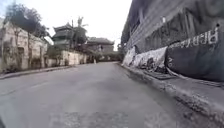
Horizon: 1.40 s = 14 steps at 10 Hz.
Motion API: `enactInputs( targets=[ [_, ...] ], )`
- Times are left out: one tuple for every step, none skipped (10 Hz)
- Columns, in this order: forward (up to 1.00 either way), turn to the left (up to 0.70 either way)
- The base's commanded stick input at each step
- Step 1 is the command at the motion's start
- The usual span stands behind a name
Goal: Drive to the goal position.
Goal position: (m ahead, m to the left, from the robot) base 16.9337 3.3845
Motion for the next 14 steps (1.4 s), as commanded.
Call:
enactInputs(
  targets=[
    [1.0, 0.0],
    [1.0, 0.0],
    [1.0, -0.01],
    [1.0, -0.03],
    [1.0, -0.03],
    [1.0, -0.02],
    [1.0, 0.0],
    [1.0, 0.0],
    [1.0, 0.0],
    [1.0, 0.0],
    [1.0, -0.01],
    [1.0, -0.02],
    [1.0, -0.02],
    [1.0, -0.02]
  ],
)
